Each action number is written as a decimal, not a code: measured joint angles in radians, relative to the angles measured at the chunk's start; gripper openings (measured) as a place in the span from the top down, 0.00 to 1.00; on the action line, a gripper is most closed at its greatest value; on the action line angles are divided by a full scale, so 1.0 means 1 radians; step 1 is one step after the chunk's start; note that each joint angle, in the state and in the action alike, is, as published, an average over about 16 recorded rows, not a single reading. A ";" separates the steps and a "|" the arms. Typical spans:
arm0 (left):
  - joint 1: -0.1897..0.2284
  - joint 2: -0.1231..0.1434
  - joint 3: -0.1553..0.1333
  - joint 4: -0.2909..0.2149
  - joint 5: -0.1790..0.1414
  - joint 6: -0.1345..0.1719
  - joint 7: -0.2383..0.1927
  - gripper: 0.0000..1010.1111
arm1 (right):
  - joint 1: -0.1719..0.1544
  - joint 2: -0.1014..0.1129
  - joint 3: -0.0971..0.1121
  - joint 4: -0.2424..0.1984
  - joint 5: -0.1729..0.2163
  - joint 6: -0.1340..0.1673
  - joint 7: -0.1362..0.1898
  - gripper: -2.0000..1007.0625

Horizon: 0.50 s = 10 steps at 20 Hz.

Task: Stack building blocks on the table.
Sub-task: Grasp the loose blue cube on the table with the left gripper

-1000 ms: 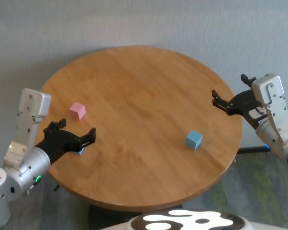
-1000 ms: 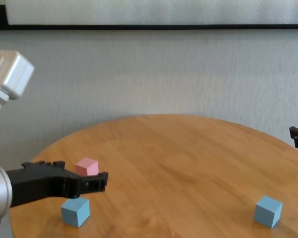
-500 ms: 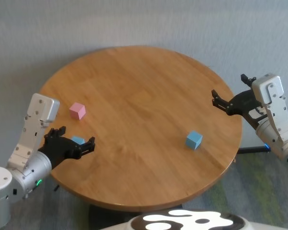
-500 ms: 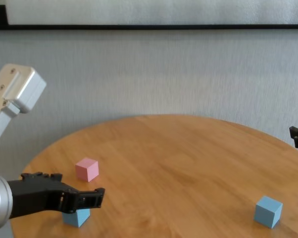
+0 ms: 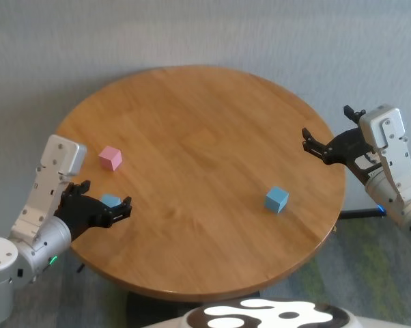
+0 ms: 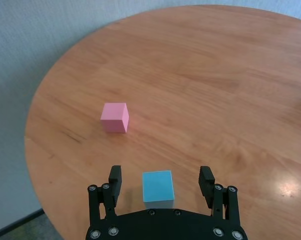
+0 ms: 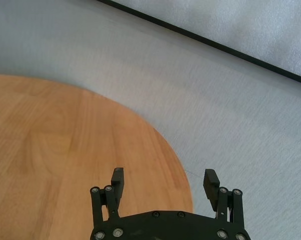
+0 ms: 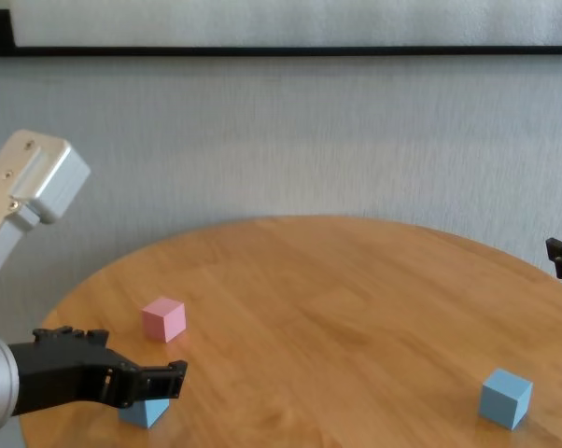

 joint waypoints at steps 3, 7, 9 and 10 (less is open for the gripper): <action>-0.002 -0.005 -0.005 0.010 0.009 -0.007 -0.002 0.01 | 0.000 0.000 0.000 0.000 0.000 0.000 0.000 0.00; -0.002 -0.013 -0.014 0.022 0.018 -0.017 -0.003 0.01 | 0.000 0.000 0.000 0.000 0.000 0.000 0.000 0.00; -0.002 -0.017 -0.019 0.028 0.021 -0.021 -0.005 0.01 | 0.000 0.000 0.000 0.000 0.000 0.000 0.000 0.00; -0.002 -0.020 -0.021 0.030 0.022 -0.024 -0.007 0.01 | 0.000 0.000 0.000 0.000 0.000 0.000 0.000 0.00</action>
